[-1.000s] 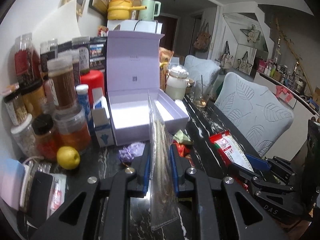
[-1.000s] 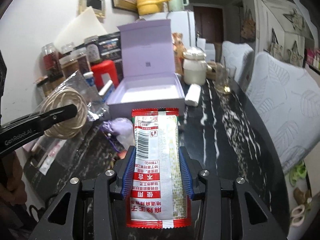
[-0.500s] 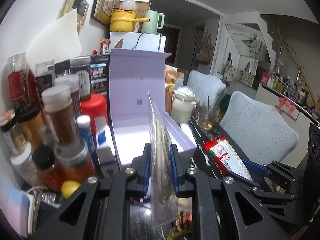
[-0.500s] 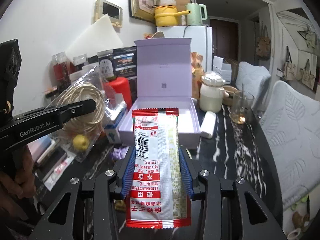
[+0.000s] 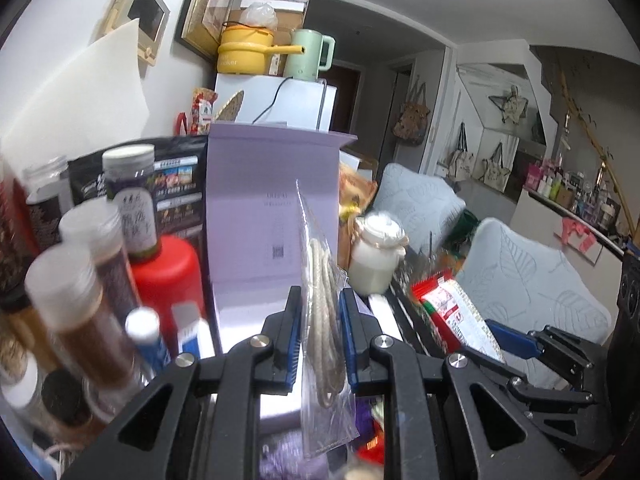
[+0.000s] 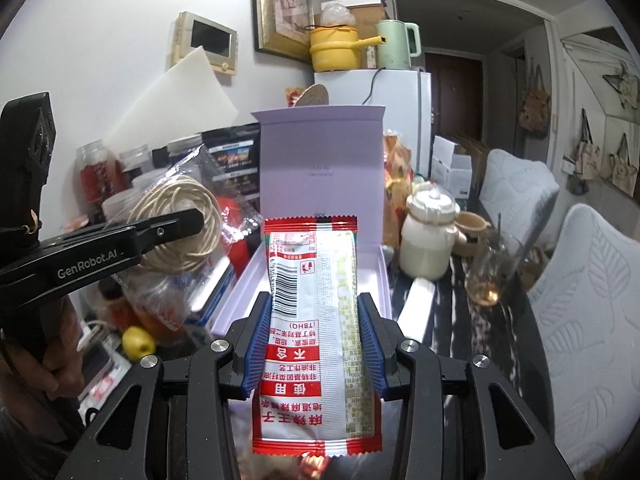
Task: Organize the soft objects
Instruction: 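Carry the cord bag with the left gripper while the right gripper carries the red packet toward the lavender box, then open the left gripper over the box interior while the right gripper drops the red packet inside, then withdraw both open grippers from the box back over the table items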
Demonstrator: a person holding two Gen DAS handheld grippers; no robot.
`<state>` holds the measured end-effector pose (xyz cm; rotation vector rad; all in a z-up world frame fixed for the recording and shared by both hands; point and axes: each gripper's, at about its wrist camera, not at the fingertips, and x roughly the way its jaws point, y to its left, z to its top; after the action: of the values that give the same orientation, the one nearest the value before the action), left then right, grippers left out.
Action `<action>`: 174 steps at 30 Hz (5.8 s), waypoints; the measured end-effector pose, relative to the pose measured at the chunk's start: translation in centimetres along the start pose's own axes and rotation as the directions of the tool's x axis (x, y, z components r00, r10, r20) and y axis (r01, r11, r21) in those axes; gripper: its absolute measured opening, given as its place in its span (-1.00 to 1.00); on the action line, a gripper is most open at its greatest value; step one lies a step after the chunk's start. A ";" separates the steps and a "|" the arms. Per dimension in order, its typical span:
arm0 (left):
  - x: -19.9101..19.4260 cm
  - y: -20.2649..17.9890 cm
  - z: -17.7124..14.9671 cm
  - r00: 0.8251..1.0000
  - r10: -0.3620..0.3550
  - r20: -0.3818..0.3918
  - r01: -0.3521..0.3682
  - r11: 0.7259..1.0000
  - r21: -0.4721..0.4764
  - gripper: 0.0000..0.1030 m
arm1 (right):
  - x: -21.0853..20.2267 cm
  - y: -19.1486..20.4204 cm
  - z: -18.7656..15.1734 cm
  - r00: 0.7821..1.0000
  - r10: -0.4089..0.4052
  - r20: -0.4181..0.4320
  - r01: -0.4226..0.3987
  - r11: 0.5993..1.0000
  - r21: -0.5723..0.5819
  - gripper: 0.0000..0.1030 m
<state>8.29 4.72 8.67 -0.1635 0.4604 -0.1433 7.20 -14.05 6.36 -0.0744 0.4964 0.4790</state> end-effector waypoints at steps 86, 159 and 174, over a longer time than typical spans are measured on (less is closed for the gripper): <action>9.3 -0.1 7.6 0.966 0.234 -0.106 -0.231 0.972 0.043 -0.64 | 8.1 -5.6 10.2 0.997 -0.073 0.040 0.072 0.997 0.029 0.33; -5.9 0.1 -12.1 0.943 0.223 -0.246 -0.219 0.975 0.042 1.00 | -5.0 2.2 -9.5 0.987 -0.063 -0.148 0.083 0.988 0.133 0.69; -7.2 2.7 -15.7 0.937 0.179 -0.300 -0.207 0.976 -0.064 1.00 | -2.2 3.6 -13.4 0.966 0.017 -0.258 0.020 0.990 0.140 0.69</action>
<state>-4.91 6.66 -2.58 -0.1903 0.7777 0.0500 -2.02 -14.25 -4.25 0.0001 0.7860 0.4334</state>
